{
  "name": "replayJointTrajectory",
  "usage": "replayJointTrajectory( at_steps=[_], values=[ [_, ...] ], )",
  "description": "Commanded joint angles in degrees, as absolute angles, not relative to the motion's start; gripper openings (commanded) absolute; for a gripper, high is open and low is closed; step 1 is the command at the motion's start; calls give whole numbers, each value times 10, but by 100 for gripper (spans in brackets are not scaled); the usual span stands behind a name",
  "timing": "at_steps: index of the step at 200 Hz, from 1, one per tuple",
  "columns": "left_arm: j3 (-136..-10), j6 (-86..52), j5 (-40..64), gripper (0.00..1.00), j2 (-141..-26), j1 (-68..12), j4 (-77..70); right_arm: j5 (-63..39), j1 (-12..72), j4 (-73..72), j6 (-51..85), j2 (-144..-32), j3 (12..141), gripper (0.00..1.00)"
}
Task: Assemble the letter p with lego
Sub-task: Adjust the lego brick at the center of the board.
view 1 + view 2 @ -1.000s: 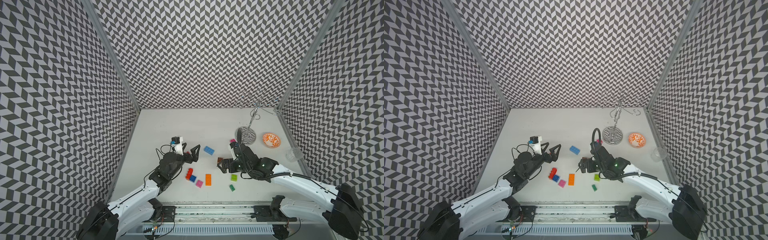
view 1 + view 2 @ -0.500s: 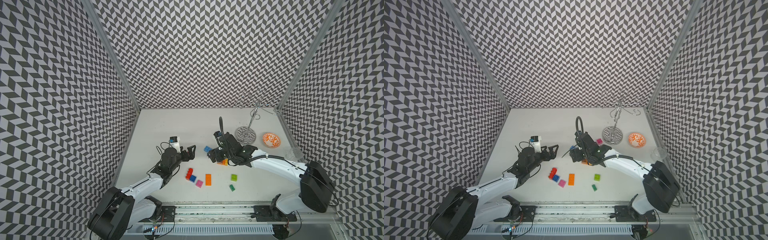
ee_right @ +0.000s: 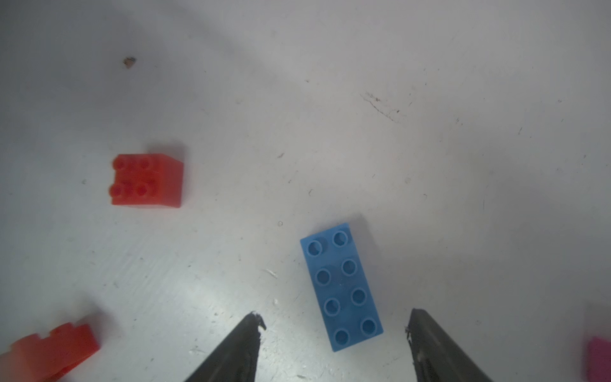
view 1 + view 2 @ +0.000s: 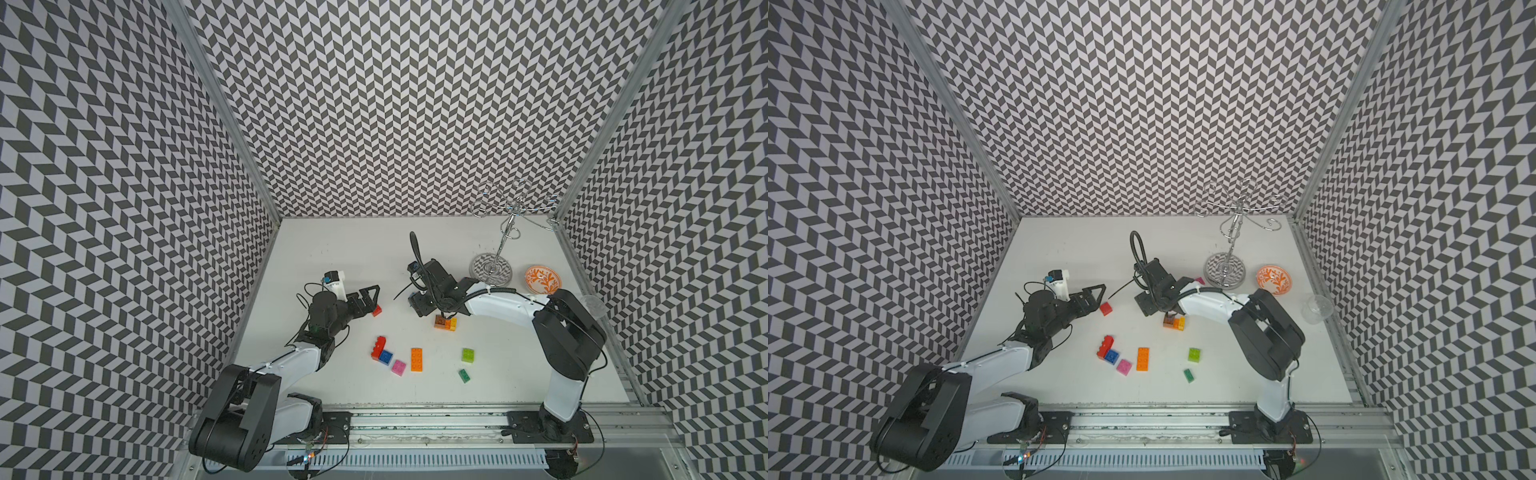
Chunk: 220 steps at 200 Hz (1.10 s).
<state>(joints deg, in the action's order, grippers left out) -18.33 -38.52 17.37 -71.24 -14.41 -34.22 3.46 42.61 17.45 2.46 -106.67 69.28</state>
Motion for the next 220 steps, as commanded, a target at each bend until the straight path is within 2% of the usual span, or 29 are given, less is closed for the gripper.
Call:
replayJointTrajectory(
  at_steps=[1, 20, 110, 118, 140, 160, 191, 220],
  values=[
    [-175, -394, 214, 100, -717, -139, -380, 7, 405, 154, 1, -1084, 698, 69],
    [-172, -396, 222, 100, -717, -139, -390, -10, 395, 152, -1, -1094, 698, 66],
    [-165, -398, 247, 100, -716, -139, -417, -40, 394, 128, -11, -1114, 693, 65],
    [-164, -398, 248, 100, -715, -139, -419, -42, 394, 127, -11, -1115, 694, 62],
    [-163, -397, 255, 100, -712, -139, -426, -53, 395, 130, -11, -1118, 697, 40],
    [-160, -396, 261, 100, -704, -139, -433, -66, 395, 132, -4, -1100, 690, 26],
    [-149, -396, 272, 100, -672, -139, -444, -117, 395, 125, 29, -1029, 667, 21],
    [-136, -405, 311, 100, -627, -140, -474, -235, 389, 106, 77, -959, 649, 20]
  ],
)
